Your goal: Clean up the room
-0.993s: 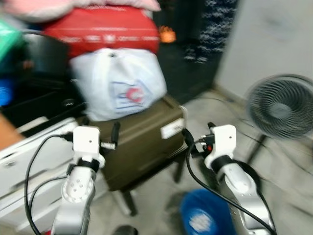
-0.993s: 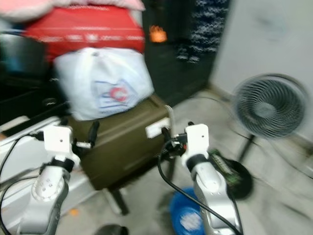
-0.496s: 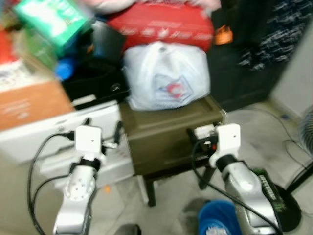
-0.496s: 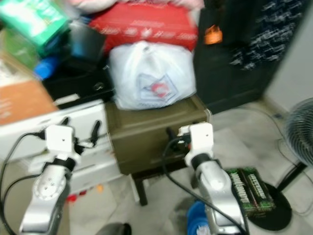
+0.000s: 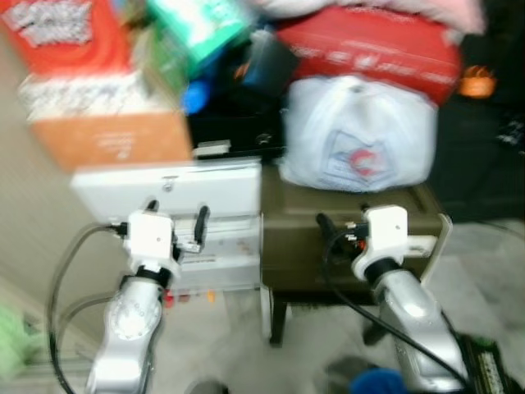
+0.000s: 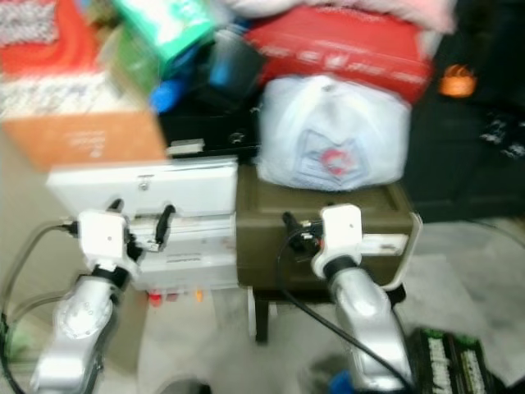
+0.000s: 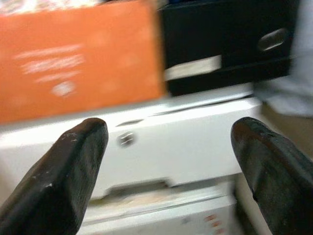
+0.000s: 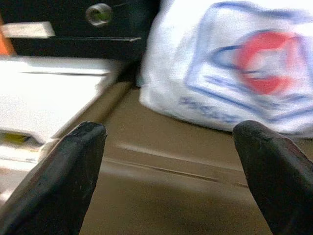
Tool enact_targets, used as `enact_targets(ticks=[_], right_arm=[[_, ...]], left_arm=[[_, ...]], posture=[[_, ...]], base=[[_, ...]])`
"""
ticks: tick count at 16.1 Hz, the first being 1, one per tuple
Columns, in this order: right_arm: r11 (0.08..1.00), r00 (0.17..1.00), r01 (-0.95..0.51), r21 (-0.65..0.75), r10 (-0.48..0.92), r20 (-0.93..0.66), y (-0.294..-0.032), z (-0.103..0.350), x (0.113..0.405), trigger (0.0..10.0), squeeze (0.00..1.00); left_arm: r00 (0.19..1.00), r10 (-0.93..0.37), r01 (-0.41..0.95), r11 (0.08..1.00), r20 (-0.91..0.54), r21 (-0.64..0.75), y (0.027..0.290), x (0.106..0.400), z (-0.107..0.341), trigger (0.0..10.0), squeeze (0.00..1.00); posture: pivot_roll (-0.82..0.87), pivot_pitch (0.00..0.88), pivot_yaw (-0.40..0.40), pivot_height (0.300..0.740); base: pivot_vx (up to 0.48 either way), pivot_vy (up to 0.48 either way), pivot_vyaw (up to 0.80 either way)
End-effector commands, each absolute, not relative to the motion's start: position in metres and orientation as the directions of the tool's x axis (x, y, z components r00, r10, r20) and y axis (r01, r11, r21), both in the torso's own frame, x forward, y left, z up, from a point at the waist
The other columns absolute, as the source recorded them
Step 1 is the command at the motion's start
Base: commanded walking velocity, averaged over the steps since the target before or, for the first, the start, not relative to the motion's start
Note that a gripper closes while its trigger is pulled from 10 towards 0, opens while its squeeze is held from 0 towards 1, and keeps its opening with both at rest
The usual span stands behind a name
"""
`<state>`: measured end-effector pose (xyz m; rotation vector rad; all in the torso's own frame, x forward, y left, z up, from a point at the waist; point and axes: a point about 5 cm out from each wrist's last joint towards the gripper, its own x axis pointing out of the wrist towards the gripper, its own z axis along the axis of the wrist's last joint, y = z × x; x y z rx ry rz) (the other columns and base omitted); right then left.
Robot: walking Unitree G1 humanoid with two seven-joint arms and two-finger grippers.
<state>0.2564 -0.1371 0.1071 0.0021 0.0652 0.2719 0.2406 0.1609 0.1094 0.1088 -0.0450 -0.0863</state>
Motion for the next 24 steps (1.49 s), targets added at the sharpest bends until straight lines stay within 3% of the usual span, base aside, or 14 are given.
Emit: enact_targets(ticks=[1,24], right_arm=[[0.962,0.960,-0.274,-0.002,0.273,-0.070,-0.1390,0.1066,0.2558,10.0,0.00],[0.946,0.945,-0.323,0.005,0.323,-0.047,-0.1339,0.1109,0.2615,10.0,0.00]], left_arm=[[0.994,-0.096,0.090,0.989,0.047,0.119,0.1572,0.2420,0.1116,10.0,0.00],[0.997,-0.071,0.067,0.992,0.033,0.109,0.1631,0.2393,0.1082,10.0,0.00]], posture=[[-0.07,0.000,0.000,0.740],[-0.06,0.000,-0.009,0.740]], base=[[0.000,0.000,0.80],[0.000,0.000,0.80]])
